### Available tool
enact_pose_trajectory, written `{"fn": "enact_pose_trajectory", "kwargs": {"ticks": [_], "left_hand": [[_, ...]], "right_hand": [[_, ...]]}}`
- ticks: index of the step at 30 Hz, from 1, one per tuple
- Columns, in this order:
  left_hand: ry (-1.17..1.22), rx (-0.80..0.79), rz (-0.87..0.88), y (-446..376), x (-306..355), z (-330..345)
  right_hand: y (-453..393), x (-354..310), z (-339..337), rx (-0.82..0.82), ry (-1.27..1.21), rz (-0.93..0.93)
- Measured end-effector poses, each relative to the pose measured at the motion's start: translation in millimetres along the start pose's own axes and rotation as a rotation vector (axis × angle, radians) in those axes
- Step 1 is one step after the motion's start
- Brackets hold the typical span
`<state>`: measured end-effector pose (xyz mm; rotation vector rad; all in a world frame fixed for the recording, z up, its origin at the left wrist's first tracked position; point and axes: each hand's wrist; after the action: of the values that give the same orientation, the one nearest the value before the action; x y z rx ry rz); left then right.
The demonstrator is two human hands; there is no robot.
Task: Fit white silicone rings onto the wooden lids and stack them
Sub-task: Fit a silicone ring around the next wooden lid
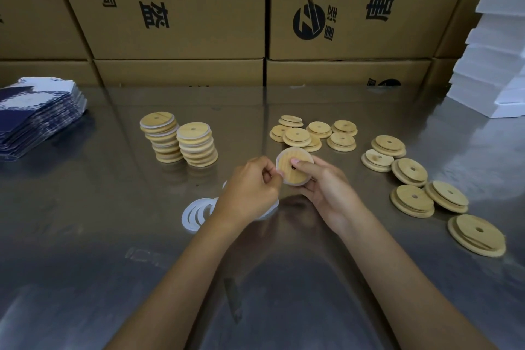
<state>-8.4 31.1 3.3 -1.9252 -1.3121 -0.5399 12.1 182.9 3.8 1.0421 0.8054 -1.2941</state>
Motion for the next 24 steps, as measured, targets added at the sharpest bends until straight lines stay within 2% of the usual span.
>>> {"fn": "enact_pose_trajectory", "kwargs": {"ticks": [14,24], "left_hand": [[-0.041,-0.051,-0.024,-1,0,0],[0.202,-0.093,-0.064,3,4,11]], "right_hand": [[1,-1,1,0.028,-0.169,0.076],[0,-3,-2,0.007,-0.249,0.071]]}}
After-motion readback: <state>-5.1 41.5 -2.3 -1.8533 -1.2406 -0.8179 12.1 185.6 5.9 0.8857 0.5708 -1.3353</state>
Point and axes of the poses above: each hand's wrist, its own y-axis away from the middle knuckle, its own z-axis out of the palm, x = y × z, and after that the axes turned 3 degrees about z, right-handed
